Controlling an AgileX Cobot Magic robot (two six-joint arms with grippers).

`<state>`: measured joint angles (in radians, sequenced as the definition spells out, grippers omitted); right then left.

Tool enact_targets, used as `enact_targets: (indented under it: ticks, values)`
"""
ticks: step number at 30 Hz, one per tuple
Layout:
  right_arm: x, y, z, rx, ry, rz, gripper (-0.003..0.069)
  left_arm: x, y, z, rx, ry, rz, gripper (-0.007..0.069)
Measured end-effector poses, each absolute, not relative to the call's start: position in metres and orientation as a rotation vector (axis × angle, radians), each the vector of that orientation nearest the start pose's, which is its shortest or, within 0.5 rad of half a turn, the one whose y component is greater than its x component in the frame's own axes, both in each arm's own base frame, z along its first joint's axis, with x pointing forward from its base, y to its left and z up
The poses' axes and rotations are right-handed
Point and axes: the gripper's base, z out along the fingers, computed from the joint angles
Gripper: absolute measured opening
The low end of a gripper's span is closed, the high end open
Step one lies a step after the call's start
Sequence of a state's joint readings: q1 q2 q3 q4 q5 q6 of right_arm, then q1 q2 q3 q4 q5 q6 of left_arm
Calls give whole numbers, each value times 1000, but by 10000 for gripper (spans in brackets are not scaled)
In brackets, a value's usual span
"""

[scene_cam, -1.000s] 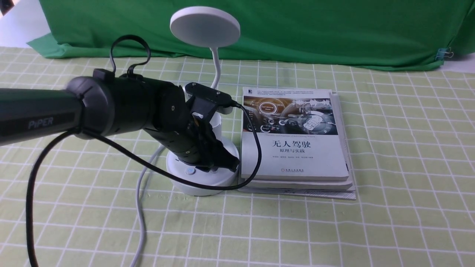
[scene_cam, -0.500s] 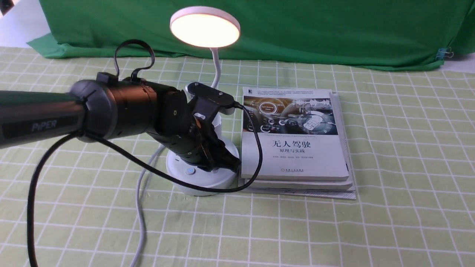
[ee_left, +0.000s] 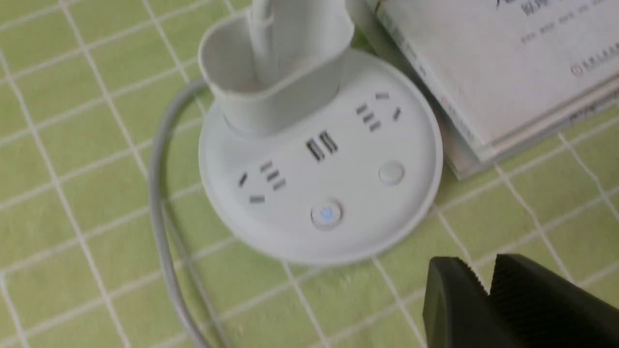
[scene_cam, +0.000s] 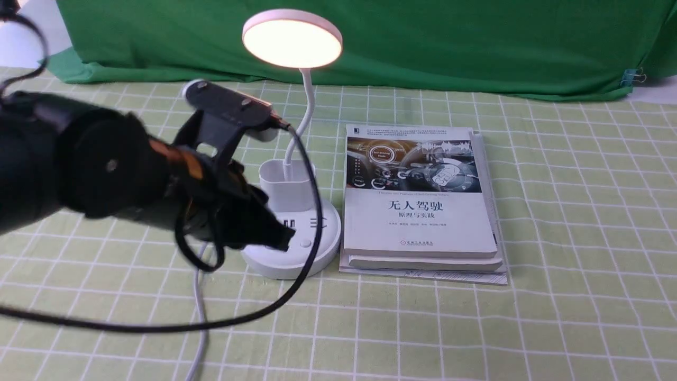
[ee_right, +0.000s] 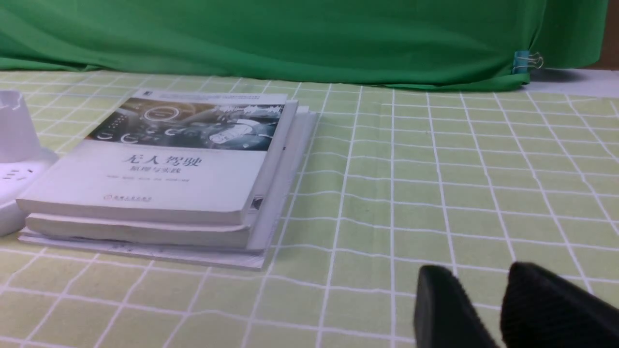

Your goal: Turn on the table lamp on the green coffee tablecloth with your hand.

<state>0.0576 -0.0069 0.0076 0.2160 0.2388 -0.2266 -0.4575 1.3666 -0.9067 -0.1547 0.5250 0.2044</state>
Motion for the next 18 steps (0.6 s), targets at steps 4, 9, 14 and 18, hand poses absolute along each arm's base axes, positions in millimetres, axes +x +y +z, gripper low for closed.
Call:
enact_targets:
  ticks: [4,9,14,18]
  values:
    - [55,8,190,-101,1715,74,245,197,-105,261,574,2393,-305,97]
    - [55,8,190,-101,1715,74,245,137,-77,254,441,2282,-409,27]
    - [55,8,190,-101,1715,74,245,105,-61,255,406,2110,-444,13]
    - [55,8,190,-101,1715,74,245,79,-48,269,384,1925,-473,12]
